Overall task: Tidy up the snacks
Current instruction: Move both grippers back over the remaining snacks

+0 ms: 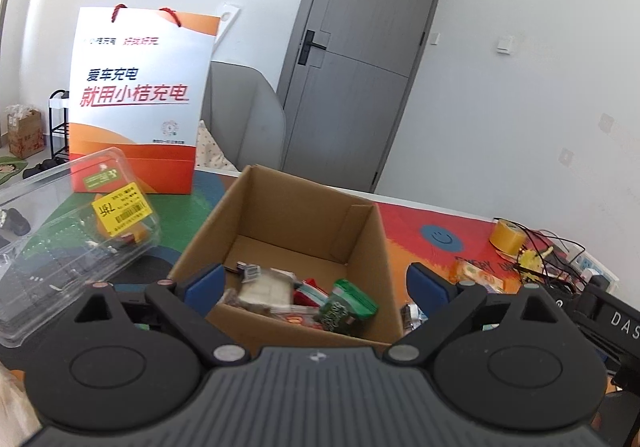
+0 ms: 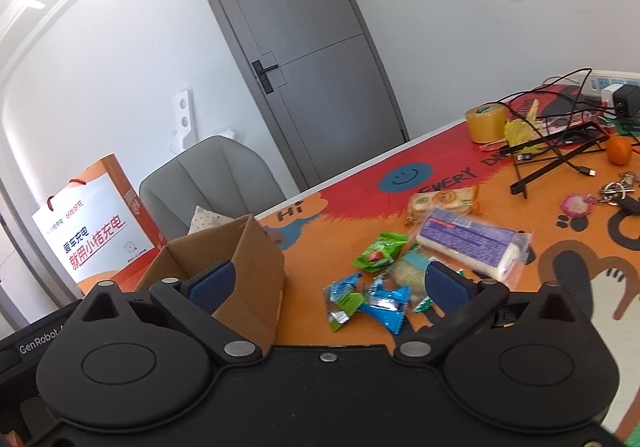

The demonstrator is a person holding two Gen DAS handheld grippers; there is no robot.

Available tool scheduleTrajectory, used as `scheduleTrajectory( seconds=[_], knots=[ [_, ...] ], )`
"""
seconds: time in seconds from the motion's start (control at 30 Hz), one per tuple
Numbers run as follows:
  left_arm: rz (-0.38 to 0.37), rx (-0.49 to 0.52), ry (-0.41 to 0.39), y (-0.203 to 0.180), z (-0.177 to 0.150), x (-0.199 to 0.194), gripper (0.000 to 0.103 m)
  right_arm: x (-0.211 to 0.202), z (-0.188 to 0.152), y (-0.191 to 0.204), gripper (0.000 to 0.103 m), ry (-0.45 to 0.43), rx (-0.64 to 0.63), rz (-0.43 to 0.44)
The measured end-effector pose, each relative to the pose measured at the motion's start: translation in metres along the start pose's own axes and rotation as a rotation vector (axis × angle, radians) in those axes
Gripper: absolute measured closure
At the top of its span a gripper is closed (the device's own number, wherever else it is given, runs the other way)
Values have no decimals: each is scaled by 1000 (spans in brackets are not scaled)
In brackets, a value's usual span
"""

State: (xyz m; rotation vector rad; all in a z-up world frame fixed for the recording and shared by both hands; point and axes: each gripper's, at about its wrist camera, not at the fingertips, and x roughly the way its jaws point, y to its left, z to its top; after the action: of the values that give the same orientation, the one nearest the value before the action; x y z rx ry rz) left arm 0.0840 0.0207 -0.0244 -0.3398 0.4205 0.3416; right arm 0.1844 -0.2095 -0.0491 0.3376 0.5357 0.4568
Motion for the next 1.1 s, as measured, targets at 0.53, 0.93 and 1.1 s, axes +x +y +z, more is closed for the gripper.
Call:
scheduleTrajectory(
  seconds=[0.53, 0.93, 1.1],
  knots=[
    [-97, 58, 50, -49, -9, 7, 6, -29, 7, -58, 0, -36, 64, -69],
    [-169, 91, 71, -86, -12, 24, 10, -21, 11, -83, 6, -28, 83, -88],
    [-178, 89, 98, -100, -13, 43, 18, -9, 16, -96, 13, -11, 97, -101]
  ],
)
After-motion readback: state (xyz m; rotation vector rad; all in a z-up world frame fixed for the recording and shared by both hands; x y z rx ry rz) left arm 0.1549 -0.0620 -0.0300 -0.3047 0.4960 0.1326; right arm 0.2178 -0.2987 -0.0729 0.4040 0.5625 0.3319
